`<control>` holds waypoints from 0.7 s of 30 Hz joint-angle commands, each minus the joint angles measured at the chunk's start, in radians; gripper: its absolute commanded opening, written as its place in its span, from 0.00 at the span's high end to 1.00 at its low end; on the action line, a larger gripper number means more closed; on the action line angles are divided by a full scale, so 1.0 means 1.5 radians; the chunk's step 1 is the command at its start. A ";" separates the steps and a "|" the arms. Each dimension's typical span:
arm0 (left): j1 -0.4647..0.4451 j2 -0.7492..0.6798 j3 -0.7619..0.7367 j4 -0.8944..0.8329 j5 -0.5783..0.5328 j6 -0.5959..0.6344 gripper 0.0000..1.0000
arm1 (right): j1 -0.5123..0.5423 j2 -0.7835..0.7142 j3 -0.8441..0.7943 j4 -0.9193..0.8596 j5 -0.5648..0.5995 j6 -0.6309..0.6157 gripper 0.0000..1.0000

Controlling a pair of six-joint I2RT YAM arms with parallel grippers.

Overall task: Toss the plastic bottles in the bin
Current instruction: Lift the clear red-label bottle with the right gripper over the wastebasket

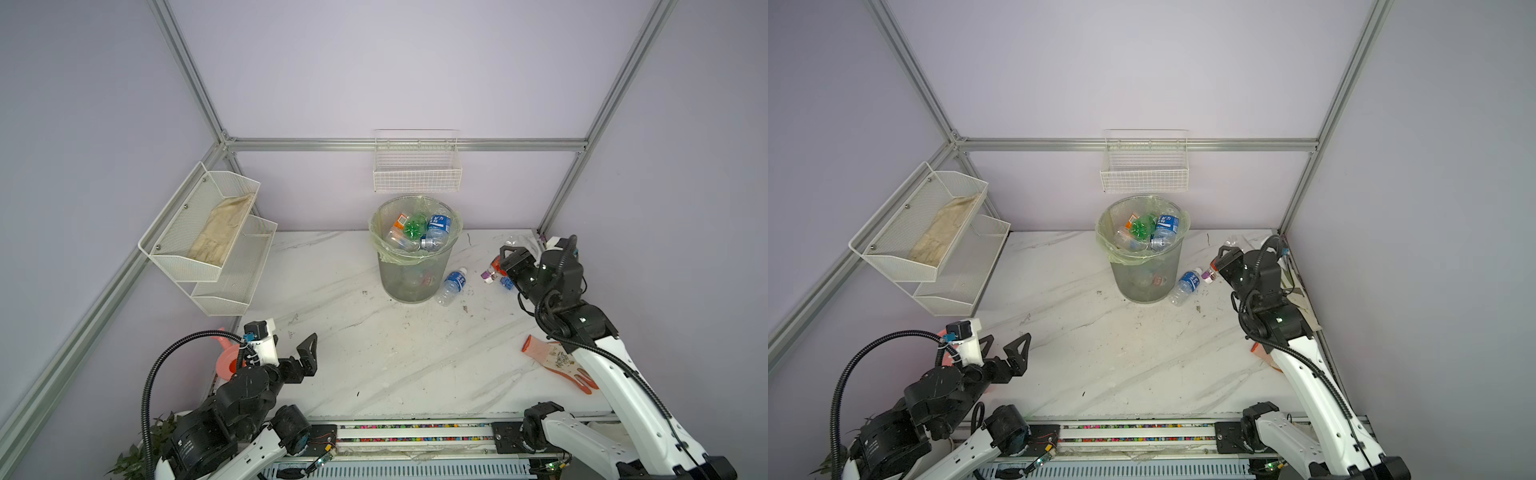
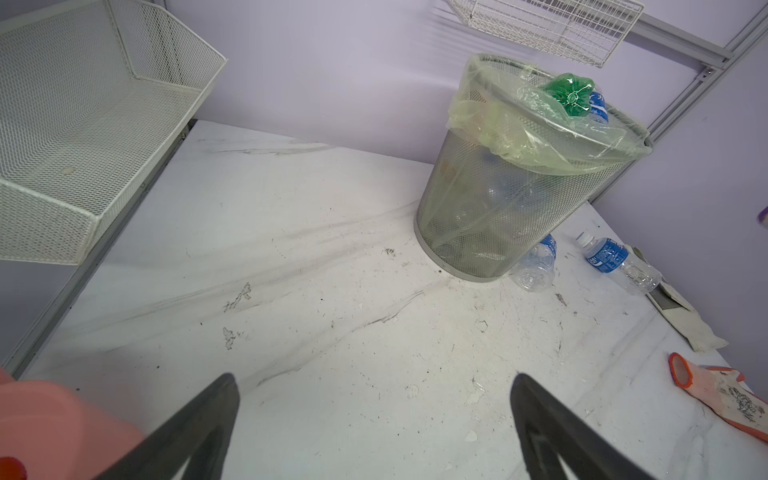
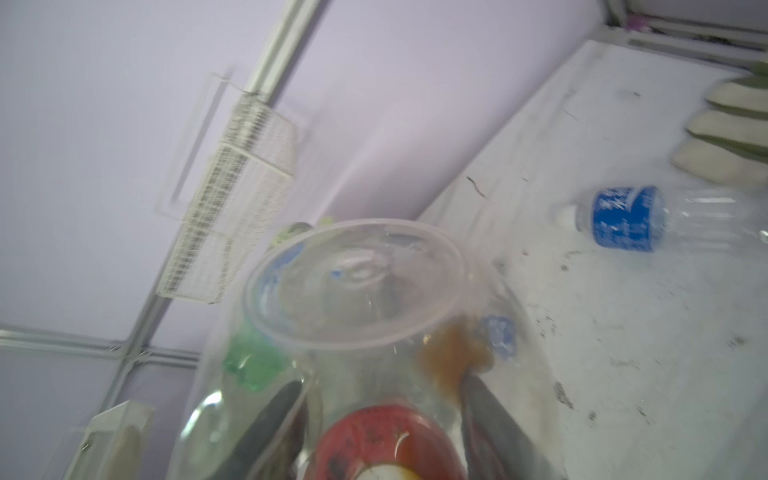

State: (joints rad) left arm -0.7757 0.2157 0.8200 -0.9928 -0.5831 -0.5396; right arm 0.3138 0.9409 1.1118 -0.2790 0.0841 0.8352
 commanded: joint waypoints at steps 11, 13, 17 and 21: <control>-0.003 0.041 -0.014 0.013 0.009 -0.001 0.00 | 0.048 0.073 0.246 0.132 -0.211 -0.155 1.00; -0.004 0.044 -0.014 0.013 0.009 -0.001 0.00 | 0.063 0.085 0.262 0.139 -0.210 -0.157 1.00; -0.003 0.044 -0.014 0.012 0.007 -0.001 0.00 | 0.112 0.123 0.301 0.135 -0.177 -0.182 1.00; -0.003 0.046 -0.015 0.012 0.006 -0.001 0.00 | 0.206 0.179 0.357 0.112 -0.109 -0.239 1.00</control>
State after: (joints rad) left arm -0.7757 0.2741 0.8200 -0.9928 -0.5766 -0.5396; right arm 0.5488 1.1717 1.5898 -0.1150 -0.1505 0.5663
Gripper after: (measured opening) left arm 0.998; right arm 0.576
